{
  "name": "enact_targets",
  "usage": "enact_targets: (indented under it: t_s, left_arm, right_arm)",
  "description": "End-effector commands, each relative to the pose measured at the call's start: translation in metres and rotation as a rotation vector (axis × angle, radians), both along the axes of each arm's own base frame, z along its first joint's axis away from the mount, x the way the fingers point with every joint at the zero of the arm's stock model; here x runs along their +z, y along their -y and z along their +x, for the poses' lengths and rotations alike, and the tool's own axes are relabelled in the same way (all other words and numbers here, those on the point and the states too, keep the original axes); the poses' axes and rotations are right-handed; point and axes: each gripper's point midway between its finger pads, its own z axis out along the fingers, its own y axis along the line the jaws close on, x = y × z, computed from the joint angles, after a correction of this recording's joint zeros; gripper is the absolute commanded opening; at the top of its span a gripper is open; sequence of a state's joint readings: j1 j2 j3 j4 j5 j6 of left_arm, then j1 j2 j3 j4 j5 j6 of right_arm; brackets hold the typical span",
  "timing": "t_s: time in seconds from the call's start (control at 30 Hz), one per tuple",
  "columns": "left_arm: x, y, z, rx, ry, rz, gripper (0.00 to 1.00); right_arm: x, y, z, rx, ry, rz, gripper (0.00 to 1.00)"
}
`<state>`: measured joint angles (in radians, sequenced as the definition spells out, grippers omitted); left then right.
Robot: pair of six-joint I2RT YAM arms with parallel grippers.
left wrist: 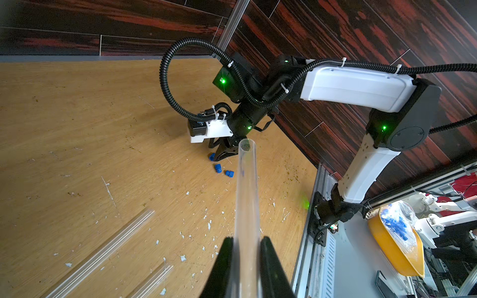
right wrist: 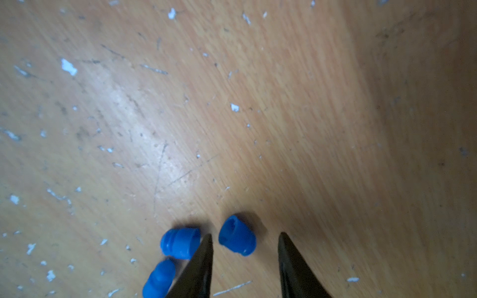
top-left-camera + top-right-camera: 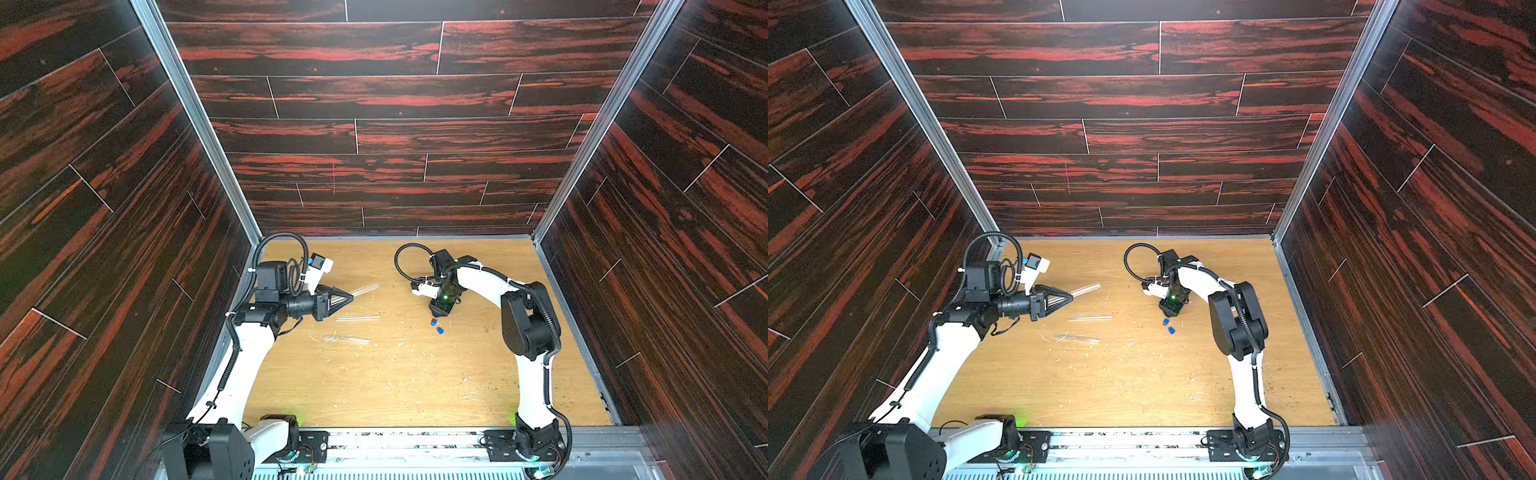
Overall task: Insert stoppers into test tubes
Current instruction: Pick up the stopper from the center of the board.
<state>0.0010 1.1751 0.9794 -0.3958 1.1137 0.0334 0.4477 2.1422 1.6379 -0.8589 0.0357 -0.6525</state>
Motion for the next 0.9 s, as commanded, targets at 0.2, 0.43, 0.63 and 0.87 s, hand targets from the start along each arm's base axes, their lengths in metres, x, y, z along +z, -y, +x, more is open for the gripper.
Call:
enact_targets:
  t_s: [0.2,0.43,0.63,0.87]
  left_arm:
    - [0.005,-0.002,-0.005,0.000,0.032,0.003,0.09]
    - [0.005,-0.002,-0.006,0.000,0.033,0.001,0.09]
    - [0.005,-0.002,-0.005,0.001,0.031,0.000,0.09]
    - [0.004,-0.003,-0.005,0.003,0.030,0.000,0.09]
  right_arm:
    - [-0.021,-0.001,0.000,-0.001,-0.058,-0.007,0.40]
    - [-0.023,-0.003,0.004,-0.014,-0.060,-0.006,0.37]
    - [-0.025,0.001,0.007,-0.037,-0.060,-0.017,0.37]
    - [-0.024,0.000,0.009,-0.056,-0.063,-0.013,0.34]
